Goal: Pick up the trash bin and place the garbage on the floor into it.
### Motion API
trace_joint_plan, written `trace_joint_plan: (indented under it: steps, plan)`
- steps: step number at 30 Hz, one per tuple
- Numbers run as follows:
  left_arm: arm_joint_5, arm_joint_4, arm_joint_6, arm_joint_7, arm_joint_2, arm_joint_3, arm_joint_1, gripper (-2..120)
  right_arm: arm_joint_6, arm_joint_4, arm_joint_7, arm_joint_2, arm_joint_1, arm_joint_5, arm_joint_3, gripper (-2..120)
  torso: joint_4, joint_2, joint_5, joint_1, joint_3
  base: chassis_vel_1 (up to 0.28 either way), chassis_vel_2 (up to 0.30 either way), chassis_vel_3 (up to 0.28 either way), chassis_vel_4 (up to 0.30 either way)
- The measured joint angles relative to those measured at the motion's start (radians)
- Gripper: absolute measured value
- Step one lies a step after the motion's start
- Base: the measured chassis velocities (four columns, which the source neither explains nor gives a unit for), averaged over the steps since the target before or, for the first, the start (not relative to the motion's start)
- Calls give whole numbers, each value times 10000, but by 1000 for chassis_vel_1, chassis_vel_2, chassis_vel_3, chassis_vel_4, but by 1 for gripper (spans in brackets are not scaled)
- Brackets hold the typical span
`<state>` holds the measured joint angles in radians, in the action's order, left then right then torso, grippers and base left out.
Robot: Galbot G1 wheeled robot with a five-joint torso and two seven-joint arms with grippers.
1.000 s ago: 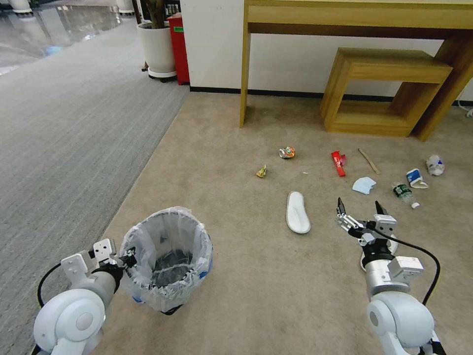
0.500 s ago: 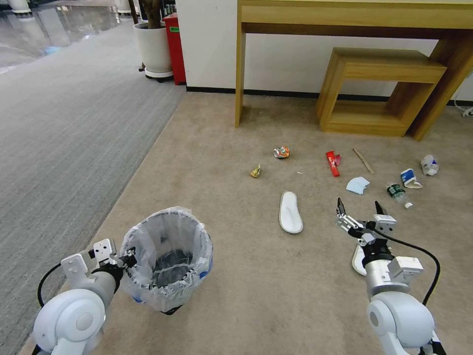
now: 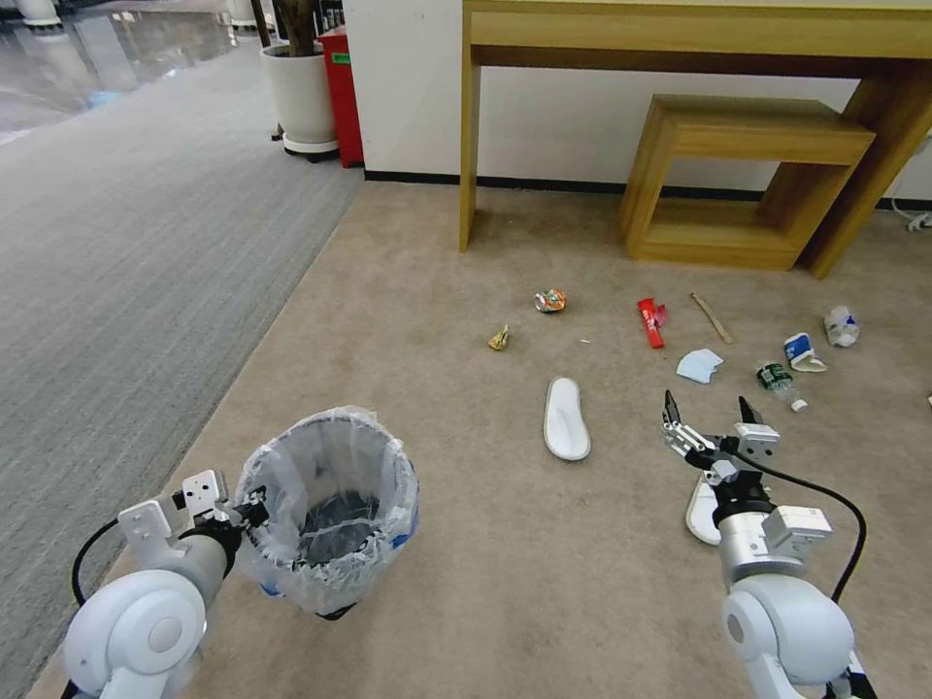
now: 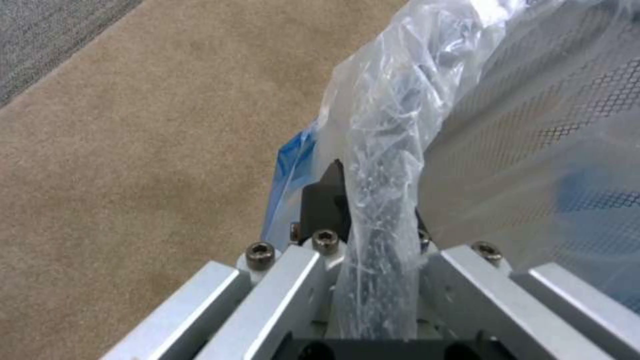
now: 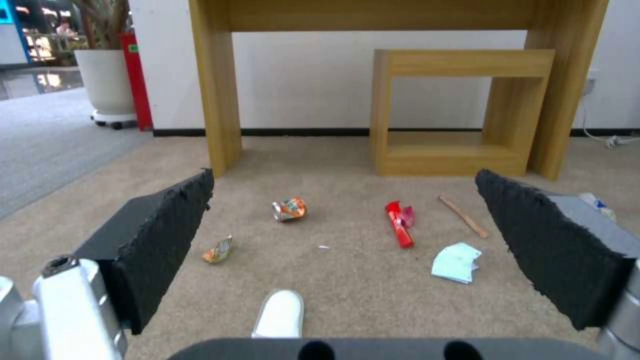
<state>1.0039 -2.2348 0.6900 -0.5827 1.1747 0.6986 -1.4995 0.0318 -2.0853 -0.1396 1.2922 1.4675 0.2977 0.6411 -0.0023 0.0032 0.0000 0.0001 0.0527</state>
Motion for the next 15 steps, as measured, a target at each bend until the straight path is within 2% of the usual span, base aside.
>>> trace_joint_plan:
  steps: [15]
  plan:
    - [4, -23, -6, 6, 7, 11, -6, 1, -22, -46, 13, 4, 67, 26, 49, 100, 1, 0, -1, 0, 0, 0, 0, 0, 0]
